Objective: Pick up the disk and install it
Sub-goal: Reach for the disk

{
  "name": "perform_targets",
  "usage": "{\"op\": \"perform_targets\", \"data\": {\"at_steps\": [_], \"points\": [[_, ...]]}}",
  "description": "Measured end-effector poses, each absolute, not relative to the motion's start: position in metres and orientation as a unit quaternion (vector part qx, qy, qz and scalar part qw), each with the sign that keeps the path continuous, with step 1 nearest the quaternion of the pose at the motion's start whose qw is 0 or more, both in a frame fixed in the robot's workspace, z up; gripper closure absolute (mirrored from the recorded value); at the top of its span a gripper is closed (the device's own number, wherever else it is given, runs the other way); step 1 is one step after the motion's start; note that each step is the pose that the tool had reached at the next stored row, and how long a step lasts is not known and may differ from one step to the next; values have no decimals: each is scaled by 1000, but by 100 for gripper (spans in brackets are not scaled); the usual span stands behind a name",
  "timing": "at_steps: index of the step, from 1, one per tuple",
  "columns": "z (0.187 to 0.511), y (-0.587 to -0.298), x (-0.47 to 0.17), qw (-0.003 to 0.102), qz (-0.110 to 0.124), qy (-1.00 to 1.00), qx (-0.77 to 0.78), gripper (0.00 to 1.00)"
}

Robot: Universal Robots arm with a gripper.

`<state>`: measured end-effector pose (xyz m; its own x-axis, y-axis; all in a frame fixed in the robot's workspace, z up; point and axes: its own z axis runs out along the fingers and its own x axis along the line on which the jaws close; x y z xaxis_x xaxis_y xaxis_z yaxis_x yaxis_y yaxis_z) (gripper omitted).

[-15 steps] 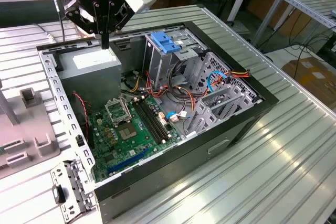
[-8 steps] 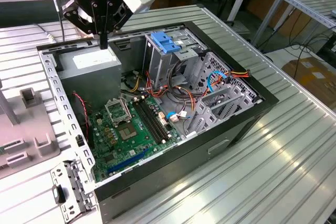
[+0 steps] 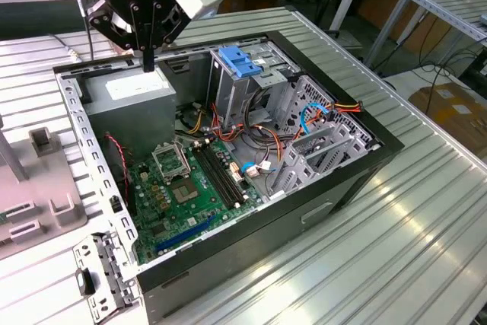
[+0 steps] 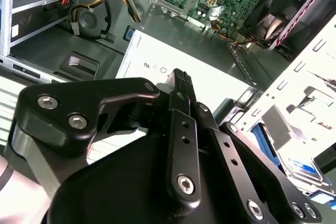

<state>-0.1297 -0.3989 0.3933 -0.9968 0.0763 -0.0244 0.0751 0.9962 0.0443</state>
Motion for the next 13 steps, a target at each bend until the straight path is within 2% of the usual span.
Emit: {"op": "perform_targets", "data": {"at_steps": [13], "points": [[393, -399, -132, 13, 22, 999, 38, 89]]}}
